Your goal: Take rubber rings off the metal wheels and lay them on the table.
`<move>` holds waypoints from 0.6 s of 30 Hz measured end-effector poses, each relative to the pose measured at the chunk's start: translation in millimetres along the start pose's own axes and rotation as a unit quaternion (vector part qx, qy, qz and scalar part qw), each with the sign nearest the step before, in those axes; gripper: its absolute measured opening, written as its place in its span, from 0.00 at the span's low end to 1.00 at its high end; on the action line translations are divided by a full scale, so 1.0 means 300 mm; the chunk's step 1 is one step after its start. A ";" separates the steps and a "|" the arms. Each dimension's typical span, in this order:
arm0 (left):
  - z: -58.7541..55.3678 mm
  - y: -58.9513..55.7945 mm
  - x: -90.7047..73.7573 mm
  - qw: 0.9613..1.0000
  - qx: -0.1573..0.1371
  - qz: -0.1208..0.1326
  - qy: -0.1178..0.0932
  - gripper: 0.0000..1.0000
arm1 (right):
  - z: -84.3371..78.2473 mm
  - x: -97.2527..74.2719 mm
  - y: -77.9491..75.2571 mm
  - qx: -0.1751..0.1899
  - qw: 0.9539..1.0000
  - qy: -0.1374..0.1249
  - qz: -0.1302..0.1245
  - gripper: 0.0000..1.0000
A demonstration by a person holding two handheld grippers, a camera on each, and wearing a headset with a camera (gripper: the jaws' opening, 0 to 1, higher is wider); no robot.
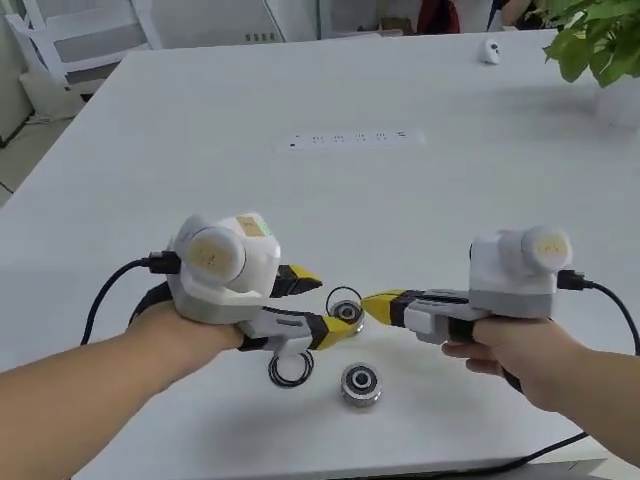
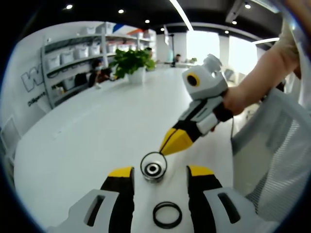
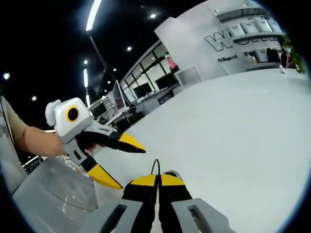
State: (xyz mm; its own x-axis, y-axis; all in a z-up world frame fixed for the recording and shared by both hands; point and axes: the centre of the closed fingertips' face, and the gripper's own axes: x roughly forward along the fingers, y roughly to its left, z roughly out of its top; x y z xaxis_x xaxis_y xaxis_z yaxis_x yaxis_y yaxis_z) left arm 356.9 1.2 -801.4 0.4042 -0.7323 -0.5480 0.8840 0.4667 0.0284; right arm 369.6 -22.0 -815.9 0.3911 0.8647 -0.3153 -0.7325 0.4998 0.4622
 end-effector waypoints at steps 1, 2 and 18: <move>0.001 0.000 -0.006 1.000 0.000 0.001 -0.001 0.45 | 0.001 0.000 0.002 -0.001 1.000 0.000 0.000 0.00; 0.003 -0.002 -0.015 1.000 -0.002 0.000 -0.003 0.46 | 0.001 -0.001 0.008 -0.002 1.000 0.000 0.001 0.00; -0.044 -0.020 -0.127 1.000 0.002 0.009 -0.002 0.57 | 0.026 -0.003 0.054 -0.013 1.000 0.002 0.011 0.00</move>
State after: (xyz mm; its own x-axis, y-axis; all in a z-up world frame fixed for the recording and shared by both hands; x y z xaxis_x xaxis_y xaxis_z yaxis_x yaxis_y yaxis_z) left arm 333.2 32.9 -791.7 0.4204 -0.7257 -0.5447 0.8775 0.4778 0.0407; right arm 361.9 -14.4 -801.7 0.3732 0.8748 -0.3089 -0.7552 0.4799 0.4465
